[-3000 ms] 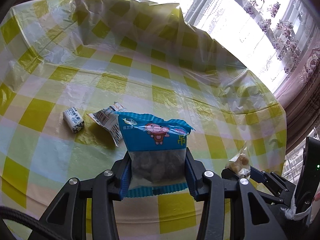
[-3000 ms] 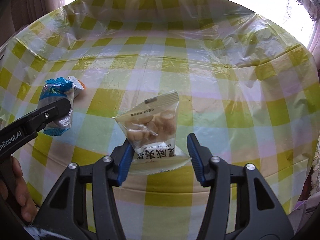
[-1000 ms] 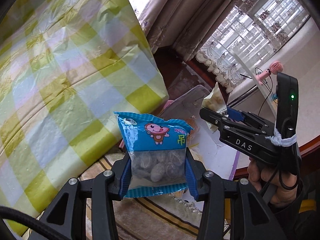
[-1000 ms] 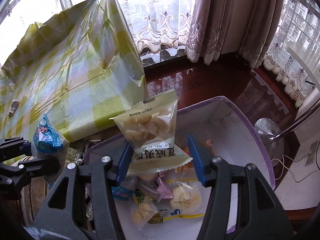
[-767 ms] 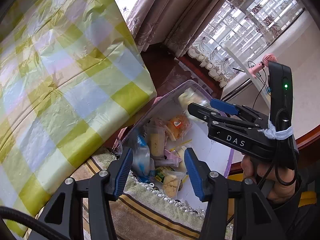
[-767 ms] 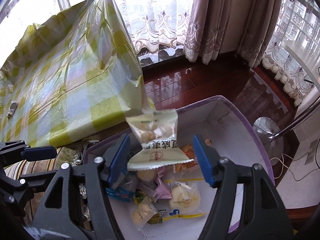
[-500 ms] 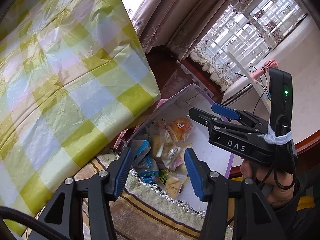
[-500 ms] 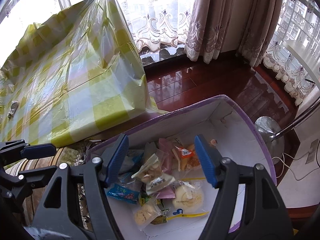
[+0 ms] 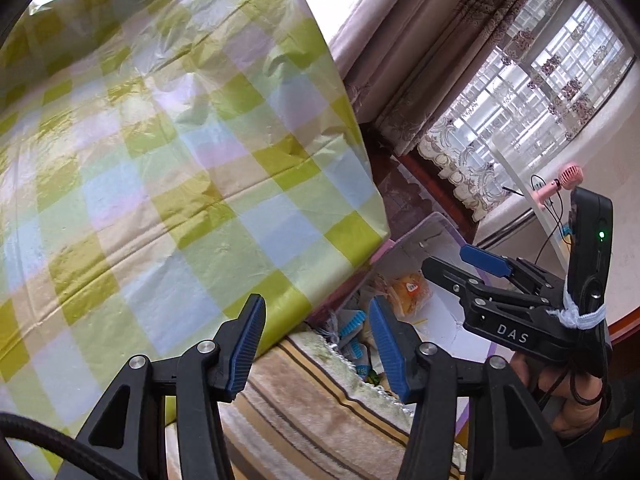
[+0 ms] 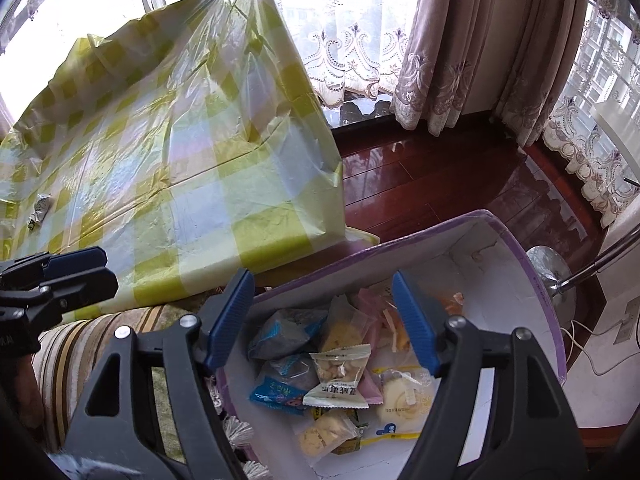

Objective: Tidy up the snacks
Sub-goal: 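Move both grippers back over the last snacks on the table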

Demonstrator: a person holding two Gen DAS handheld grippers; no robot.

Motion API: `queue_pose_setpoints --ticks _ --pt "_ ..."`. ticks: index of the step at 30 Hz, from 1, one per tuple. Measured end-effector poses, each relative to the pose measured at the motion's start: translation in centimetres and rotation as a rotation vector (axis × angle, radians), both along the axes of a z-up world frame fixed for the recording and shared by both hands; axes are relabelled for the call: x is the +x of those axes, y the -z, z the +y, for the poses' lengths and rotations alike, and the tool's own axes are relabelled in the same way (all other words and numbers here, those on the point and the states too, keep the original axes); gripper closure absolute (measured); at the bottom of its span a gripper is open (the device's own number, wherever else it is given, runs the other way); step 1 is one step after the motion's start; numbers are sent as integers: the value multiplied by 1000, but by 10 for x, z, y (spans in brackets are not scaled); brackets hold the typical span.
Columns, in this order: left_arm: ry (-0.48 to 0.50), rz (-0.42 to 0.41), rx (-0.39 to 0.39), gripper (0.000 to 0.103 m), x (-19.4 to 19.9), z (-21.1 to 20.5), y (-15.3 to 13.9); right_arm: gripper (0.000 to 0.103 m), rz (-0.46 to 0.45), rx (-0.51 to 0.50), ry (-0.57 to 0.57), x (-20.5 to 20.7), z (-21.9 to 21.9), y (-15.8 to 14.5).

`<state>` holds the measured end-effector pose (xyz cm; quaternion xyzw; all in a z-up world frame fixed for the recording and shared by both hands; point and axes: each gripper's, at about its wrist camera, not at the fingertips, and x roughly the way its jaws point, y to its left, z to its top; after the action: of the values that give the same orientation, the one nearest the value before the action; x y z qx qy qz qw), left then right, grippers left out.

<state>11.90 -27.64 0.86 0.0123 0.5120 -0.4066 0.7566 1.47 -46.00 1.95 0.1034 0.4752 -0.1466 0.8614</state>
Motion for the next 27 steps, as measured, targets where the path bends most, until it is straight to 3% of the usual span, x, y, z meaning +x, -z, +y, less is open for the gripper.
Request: queue_pose_setpoints --ticks 11,21,27 --pt "-251 -98 51 48 54 86 -3 26 -25 12 -108 38 51 -9" --pt "-623 -132 130 48 100 235 13 25 -41 0 -266 84 125 -12" --pt "-743 -142 230 48 112 304 30 24 -42 -13 -363 111 173 -12"
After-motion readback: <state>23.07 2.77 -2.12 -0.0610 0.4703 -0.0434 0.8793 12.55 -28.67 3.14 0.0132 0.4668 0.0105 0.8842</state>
